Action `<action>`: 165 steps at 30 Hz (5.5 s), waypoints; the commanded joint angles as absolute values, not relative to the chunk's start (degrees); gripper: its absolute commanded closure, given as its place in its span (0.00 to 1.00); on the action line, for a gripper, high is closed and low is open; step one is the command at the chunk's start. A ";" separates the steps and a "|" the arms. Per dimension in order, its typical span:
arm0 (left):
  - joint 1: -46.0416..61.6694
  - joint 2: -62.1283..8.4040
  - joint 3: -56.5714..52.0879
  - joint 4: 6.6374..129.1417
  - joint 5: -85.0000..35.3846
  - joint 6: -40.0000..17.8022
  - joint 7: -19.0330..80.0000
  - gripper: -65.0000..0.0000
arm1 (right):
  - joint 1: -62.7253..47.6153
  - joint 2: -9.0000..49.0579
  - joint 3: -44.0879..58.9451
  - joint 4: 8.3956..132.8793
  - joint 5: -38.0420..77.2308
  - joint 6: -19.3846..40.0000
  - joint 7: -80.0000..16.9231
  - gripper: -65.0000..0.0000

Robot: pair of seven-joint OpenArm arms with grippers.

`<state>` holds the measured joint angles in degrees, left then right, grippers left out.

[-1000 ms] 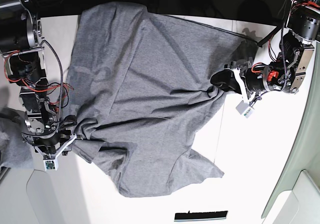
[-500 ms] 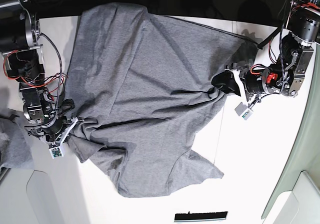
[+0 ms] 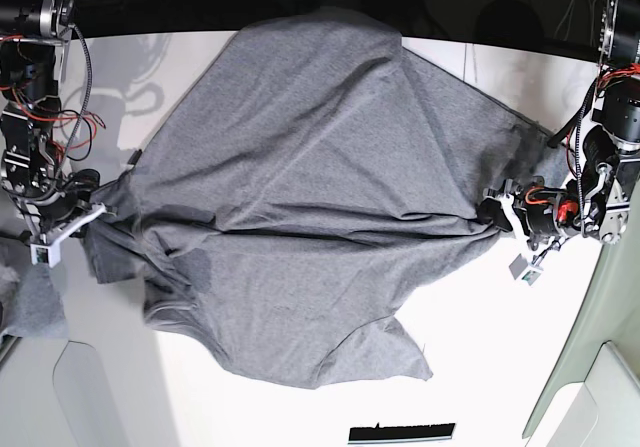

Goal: Layout the t-shirt on the table in an organized manner, then fold the t-shirt properly
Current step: 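Stretch the shirt between both grippers and lay it flatter, then regrasp the shirt edges with both grippers and pull them apart, then drag the shirt flat with both grippers, smoothing it out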

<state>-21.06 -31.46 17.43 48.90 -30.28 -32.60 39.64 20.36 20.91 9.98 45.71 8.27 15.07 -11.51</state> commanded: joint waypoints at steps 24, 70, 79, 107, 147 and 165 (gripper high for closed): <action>-26.96 -30.68 17.54 50.00 -35.24 -34.13 45.56 0.58 | 5.13 19.44 17.91 79.00 23.33 16.75 -16.82 0.59; -26.63 -33.78 17.54 57.84 -46.98 -40.00 48.01 0.58 | 13.15 16.36 18.70 74.85 20.32 16.95 -19.49 1.00; -22.24 -36.03 17.54 60.80 -52.34 -40.00 52.56 0.58 | 31.64 16.34 2.46 48.10 8.56 16.97 -9.39 1.00; -27.86 -29.19 17.80 47.07 -19.66 -28.32 37.93 0.58 | 12.05 24.14 4.75 54.48 16.47 22.52 -15.57 1.00; -29.52 -33.45 29.56 43.86 -19.79 -25.74 27.81 0.58 | 23.94 18.24 -1.13 47.03 8.34 28.27 -11.40 1.00; -34.20 -31.14 29.67 39.94 -4.43 -21.82 22.52 0.59 | 18.35 24.43 2.02 47.05 9.45 26.81 -11.97 1.00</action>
<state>-32.32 -29.89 30.00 39.55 -4.71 -22.31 22.81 17.93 23.49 1.80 46.65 10.09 27.24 -11.09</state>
